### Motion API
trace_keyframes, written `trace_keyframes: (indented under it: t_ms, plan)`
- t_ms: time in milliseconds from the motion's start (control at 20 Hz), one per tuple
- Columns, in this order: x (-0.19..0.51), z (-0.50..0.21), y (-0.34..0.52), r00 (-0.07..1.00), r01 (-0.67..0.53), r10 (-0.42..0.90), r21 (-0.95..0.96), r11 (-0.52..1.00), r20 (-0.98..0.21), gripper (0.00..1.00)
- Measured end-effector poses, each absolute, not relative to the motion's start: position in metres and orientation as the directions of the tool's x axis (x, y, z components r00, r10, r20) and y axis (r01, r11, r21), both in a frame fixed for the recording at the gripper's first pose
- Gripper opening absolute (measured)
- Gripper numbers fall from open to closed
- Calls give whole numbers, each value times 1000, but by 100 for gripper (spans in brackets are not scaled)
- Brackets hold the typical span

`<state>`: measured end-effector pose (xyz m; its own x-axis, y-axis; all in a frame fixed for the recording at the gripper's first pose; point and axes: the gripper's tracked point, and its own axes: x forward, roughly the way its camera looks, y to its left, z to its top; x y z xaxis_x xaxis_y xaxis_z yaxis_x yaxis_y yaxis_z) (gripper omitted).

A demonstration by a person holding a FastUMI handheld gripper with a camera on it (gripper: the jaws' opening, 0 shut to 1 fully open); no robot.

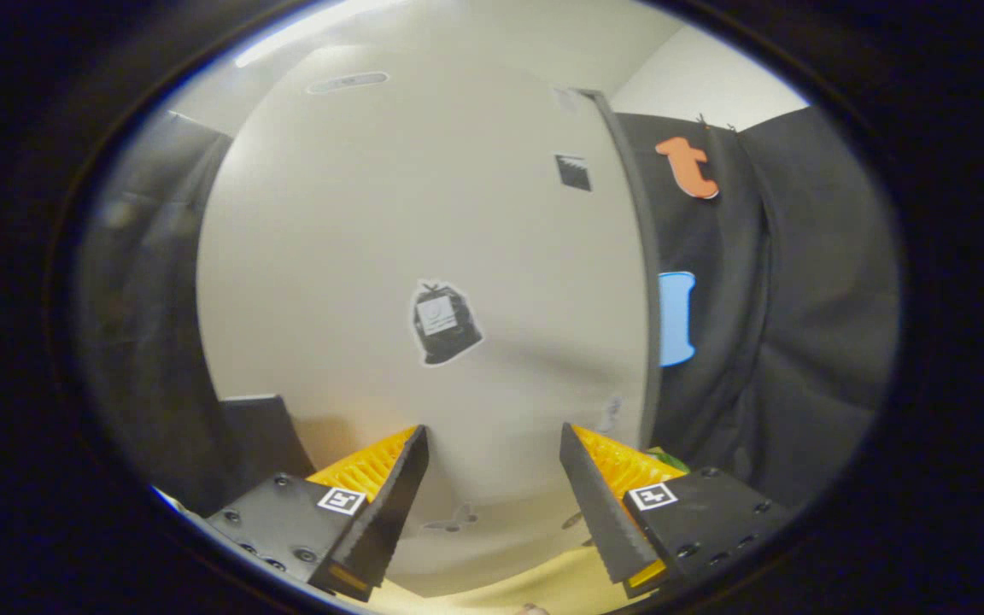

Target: Open the shoe cabinet door, grab the shoes and put them into the shoe cabinet, then close the shoe cabinet door.

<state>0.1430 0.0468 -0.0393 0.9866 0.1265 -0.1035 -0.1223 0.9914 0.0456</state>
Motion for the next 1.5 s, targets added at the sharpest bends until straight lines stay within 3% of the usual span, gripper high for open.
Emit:
trace_keyframes:
  t_ms: [550,1500]
  plan:
    - [198,-49,89,991,-67,73,53,996,-115,95]
    - [220,-54,104,993,-51,54,32,998,-110,95]
